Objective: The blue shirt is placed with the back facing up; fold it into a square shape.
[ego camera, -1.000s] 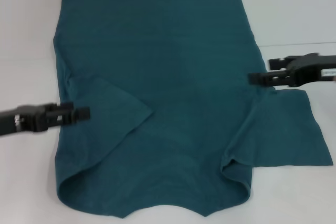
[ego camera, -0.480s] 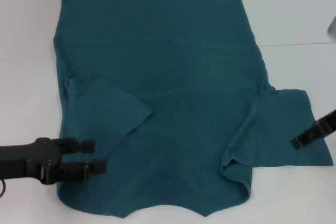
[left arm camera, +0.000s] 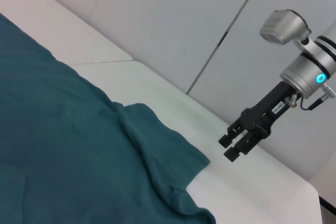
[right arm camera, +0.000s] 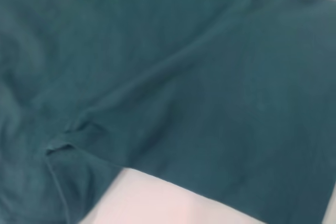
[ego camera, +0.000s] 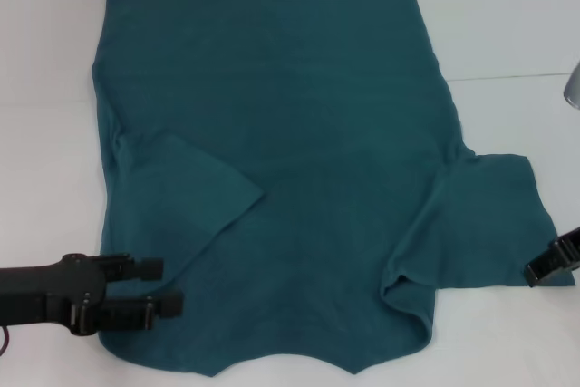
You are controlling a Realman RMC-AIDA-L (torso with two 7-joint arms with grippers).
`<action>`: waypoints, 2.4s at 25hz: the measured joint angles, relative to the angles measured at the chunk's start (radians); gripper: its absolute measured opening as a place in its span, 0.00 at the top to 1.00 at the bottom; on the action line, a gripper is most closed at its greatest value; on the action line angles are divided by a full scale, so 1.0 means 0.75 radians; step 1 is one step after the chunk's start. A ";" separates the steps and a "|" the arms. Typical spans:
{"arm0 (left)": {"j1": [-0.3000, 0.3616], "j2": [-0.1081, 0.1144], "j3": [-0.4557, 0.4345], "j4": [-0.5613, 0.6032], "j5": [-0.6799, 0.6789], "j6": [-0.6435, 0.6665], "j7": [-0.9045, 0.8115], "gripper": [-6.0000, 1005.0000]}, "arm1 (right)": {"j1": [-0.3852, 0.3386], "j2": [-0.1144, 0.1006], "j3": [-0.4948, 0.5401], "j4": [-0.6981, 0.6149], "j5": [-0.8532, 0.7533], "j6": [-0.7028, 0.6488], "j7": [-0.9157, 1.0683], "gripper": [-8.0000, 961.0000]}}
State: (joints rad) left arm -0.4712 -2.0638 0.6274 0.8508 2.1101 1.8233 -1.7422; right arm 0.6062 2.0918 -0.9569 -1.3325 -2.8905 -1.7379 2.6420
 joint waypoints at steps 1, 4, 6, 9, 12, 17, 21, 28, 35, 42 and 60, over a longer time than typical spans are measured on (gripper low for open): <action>0.000 -0.001 0.000 0.000 0.003 -0.002 0.000 0.18 | -0.008 -0.001 0.000 0.004 -0.001 0.008 0.001 0.15; -0.001 -0.006 0.000 -0.001 0.008 -0.011 0.001 0.18 | -0.036 -0.001 0.002 0.009 -0.009 0.044 0.005 0.22; -0.002 -0.009 0.000 -0.001 0.011 -0.017 0.003 0.18 | -0.054 -0.001 0.009 0.014 -0.011 0.070 0.007 0.24; -0.003 -0.014 0.000 -0.001 0.014 -0.020 0.005 0.18 | -0.079 -0.004 0.020 0.022 -0.015 0.121 0.008 0.23; -0.001 -0.019 0.000 -0.001 0.016 -0.029 0.006 0.18 | -0.092 -0.005 0.036 0.043 -0.016 0.166 0.007 0.23; -0.001 -0.025 0.000 -0.001 0.016 -0.032 0.006 0.18 | -0.099 -0.005 0.039 0.103 -0.019 0.245 0.009 0.23; -0.001 -0.028 0.000 -0.001 0.017 -0.037 0.005 0.18 | -0.099 -0.003 0.039 0.139 -0.020 0.300 0.010 0.23; -0.002 -0.029 0.000 -0.013 0.017 -0.050 0.004 0.18 | -0.086 -0.001 0.028 0.202 -0.020 0.351 0.011 0.23; -0.003 -0.028 0.000 -0.015 0.017 -0.054 0.005 0.18 | -0.081 -0.001 0.024 0.215 -0.020 0.363 0.012 0.24; -0.006 -0.028 0.000 -0.016 0.017 -0.067 0.006 0.18 | -0.078 -0.002 0.020 0.242 -0.020 0.386 0.024 0.24; -0.010 -0.028 -0.005 -0.016 0.016 -0.067 0.002 0.18 | -0.035 -0.003 -0.054 0.325 -0.041 0.446 0.019 0.49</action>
State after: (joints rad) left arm -0.4786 -2.0847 0.6236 0.8390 2.1218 1.7733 -1.7409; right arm 0.5796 2.0892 -0.9974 -1.0886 -2.9216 -1.4037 2.6561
